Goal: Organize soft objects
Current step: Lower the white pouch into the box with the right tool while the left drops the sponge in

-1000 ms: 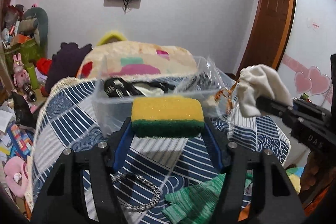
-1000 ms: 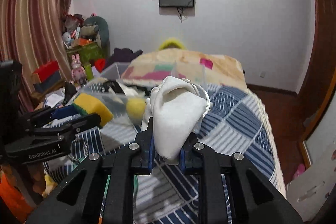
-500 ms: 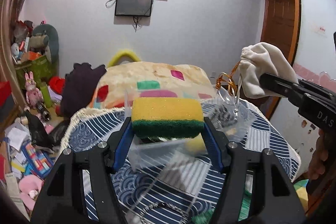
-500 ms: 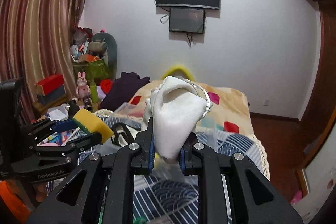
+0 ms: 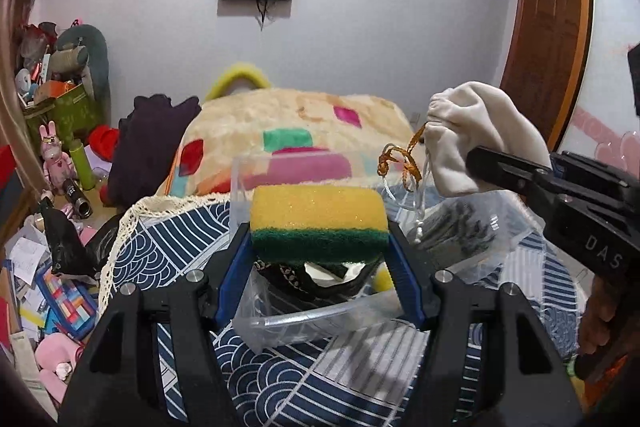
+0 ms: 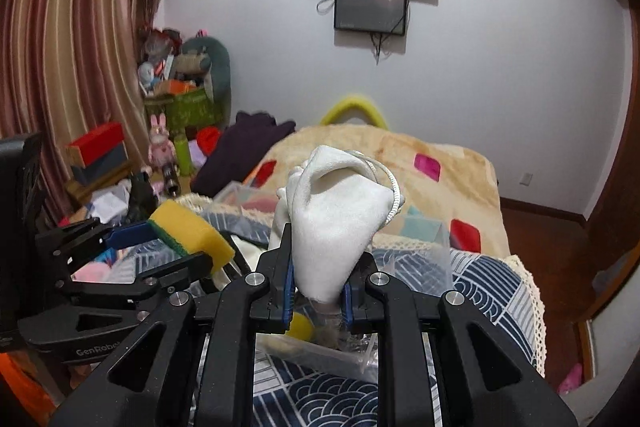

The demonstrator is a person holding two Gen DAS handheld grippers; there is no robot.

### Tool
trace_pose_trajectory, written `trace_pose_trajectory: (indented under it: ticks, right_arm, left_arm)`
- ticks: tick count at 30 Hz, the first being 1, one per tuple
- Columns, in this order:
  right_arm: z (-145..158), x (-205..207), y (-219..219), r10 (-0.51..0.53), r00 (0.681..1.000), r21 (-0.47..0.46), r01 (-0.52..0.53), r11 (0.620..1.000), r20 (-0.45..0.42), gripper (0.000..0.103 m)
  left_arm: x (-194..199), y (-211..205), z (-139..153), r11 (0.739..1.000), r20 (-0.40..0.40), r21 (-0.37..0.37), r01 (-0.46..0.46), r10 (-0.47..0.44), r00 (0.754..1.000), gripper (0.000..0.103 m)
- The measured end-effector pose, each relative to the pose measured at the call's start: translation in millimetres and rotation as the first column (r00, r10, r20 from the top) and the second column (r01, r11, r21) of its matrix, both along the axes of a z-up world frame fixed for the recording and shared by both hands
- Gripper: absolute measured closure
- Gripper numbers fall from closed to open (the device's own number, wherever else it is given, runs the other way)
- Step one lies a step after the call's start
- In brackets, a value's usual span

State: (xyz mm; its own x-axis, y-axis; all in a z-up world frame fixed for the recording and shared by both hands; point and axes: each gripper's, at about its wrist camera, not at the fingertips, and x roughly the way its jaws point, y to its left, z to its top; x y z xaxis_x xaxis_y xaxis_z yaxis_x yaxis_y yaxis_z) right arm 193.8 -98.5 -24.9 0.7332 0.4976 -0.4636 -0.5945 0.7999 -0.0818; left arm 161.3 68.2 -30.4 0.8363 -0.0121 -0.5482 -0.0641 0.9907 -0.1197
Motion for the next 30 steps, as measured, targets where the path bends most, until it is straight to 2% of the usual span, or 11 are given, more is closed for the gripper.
trace_pose_trajectory:
  ticks: [8,13,17,21,24,26,28,30]
  right_arm:
    - [-19,19,8,-0.024,0.998,-0.098,0.019,0.995,-0.051,0.087]
    - [-30,34,13,-0.046,0.994,-0.129,0.032,0.991,-0.104,0.087]
    - [-36,38,14,-0.051,0.991,-0.148,0.032,0.988,-0.128,0.087]
    - [-36,32,11,-0.061,0.993,-0.165,0.045,0.985,-0.096,0.085]
    - [-35,30,7,-0.055,0.994,-0.160,0.039,0.986,-0.097,0.076]
    - [-33,27,3,-0.060,0.995,-0.153,0.047,0.987,-0.085,0.059]
    - [-29,22,-3,-0.067,0.995,-0.134,0.057,0.989,-0.069,0.050]
    - [-25,18,-8,-0.068,0.996,-0.117,0.061,0.991,-0.059,0.049]
  left_arm:
    - [21,-10,-22,0.998,-0.051,0.061,0.001,0.003,0.999,0.039]
    - [28,-11,-27,0.999,-0.080,0.054,0.002,0.002,0.997,0.039]
    - [28,-13,-26,0.998,-0.085,0.065,0.014,-0.008,0.996,0.032]
    - [25,-16,-24,0.997,-0.077,0.079,0.011,-0.005,0.997,0.028]
    - [22,-16,-23,0.997,-0.072,0.070,0.009,-0.004,0.997,0.027]
    - [20,-16,-21,0.998,-0.068,0.067,0.007,-0.002,0.998,0.026]
    - [16,-16,-19,0.998,-0.067,0.068,0.006,-0.002,0.998,0.026]
    - [12,-16,-16,0.998,-0.061,0.067,0.007,-0.003,0.998,0.025]
